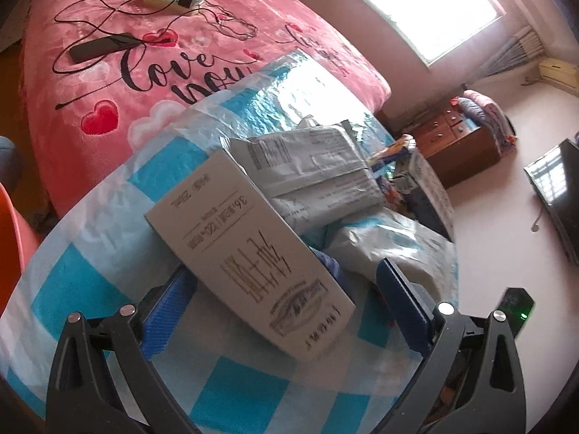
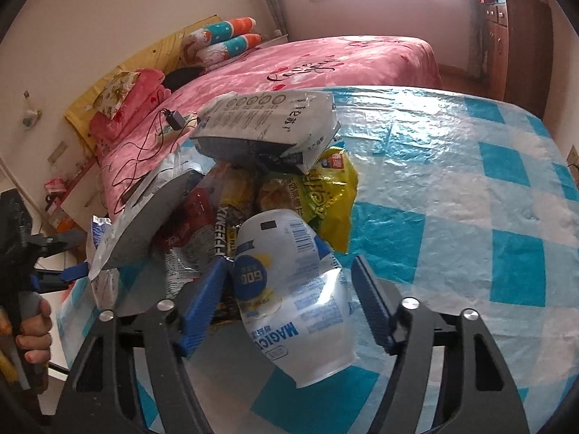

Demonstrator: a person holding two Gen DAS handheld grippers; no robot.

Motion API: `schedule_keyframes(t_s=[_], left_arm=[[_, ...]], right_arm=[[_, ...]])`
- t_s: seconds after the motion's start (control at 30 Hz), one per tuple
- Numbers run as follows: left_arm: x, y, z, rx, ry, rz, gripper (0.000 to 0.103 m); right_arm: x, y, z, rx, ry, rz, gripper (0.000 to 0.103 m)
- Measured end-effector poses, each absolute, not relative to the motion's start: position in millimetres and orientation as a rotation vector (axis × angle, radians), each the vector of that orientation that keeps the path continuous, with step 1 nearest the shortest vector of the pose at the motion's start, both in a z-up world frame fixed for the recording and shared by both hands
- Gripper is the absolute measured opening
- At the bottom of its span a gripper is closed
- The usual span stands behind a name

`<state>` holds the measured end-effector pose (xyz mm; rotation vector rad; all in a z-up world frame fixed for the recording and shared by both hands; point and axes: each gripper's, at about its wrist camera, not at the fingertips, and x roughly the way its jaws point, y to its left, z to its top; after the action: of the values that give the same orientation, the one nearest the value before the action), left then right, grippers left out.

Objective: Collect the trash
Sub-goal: 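Grasp the white paper carton with the left tool while the right tool grasps the white bottle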

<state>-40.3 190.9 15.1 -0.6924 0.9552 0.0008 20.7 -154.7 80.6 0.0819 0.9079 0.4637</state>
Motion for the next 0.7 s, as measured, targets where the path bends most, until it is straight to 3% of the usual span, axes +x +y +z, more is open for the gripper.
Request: schedule_keyframes(t_s=[0.23, 0.27, 0.33, 0.43, 0.7], left_arm=[[-30, 178, 12, -0.552, 0.986, 0.068, 0.098], [-30, 177, 12, -0.537, 0.987, 0.075, 0.095], [-31, 174, 13, -0.496, 0.993, 0.089, 0.09], [-33, 170, 15, -0.476, 0.993, 0.083, 0.076], [-43, 169, 17, -0.504, 0.97, 0.041, 0.068]], right_arm=[[15, -154, 82, 0.092, 0.906, 0.454, 0.061], [14, -155, 82, 0.095, 0.905, 0.451, 0.061], [11, -157, 82, 0.105, 0.902, 0.448, 0.05], [8, -156, 83, 0.092, 0.897, 0.434, 0.049], [-9, -156, 89, 0.085, 0.871, 0.4, 0.042]])
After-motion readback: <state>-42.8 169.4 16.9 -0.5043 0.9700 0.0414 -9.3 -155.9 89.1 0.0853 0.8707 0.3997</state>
